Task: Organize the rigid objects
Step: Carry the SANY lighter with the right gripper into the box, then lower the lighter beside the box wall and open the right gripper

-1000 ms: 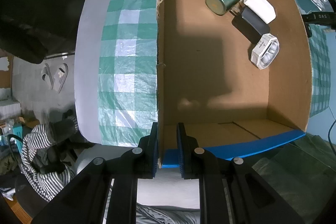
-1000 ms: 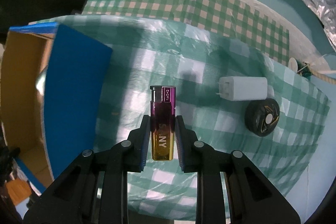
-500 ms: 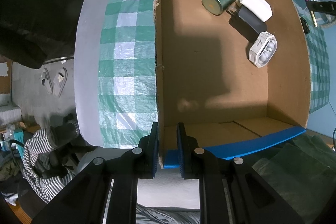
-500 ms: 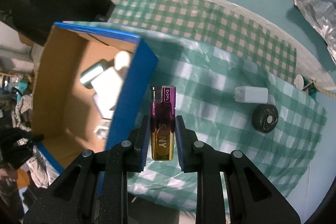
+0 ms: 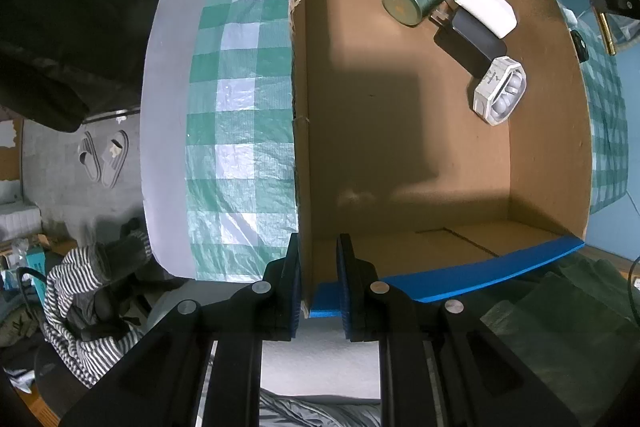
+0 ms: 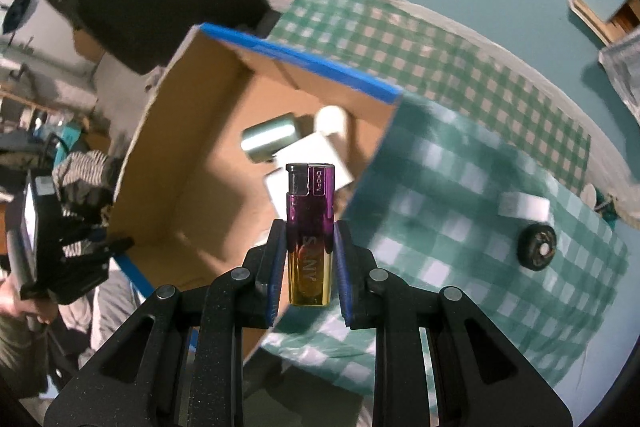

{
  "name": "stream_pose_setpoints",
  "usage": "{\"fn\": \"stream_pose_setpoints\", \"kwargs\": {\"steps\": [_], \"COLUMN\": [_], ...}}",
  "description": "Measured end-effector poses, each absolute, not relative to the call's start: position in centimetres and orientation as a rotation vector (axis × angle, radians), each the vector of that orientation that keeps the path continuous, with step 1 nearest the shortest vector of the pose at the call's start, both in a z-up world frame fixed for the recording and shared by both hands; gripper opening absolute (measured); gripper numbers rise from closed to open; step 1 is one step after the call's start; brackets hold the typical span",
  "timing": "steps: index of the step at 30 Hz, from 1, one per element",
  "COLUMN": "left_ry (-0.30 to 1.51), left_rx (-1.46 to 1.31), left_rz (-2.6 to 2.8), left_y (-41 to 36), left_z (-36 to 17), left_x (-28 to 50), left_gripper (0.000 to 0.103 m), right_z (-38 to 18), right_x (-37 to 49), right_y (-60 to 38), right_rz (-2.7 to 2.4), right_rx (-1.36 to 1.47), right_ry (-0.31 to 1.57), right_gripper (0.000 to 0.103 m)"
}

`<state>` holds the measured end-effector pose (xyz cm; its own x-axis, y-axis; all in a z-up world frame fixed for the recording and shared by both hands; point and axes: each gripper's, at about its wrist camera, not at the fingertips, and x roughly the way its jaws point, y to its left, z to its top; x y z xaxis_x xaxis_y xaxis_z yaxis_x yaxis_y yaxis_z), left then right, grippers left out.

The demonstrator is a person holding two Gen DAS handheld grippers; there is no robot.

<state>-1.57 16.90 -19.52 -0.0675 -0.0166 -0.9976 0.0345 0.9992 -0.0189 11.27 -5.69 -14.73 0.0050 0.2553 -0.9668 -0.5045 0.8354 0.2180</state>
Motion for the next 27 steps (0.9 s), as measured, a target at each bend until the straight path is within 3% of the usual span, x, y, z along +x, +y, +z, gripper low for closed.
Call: {"fn": "stream_pose_setpoints", "kwargs": {"steps": [27], "left_ry": [1.641], "left_rx": [0.015], "left_rz": [-0.045], "left_y": [16.9], "left_z": [-19.6], "left_x": [-1.6], "left_gripper": [0.015], "right_z": [-21.9], "right_x": [4.9], "right_y": [-0.8], "right_rz": [0.792], "right_rx": [-0.502], "right_ry": [1.528], "right_gripper": [0.021]}}
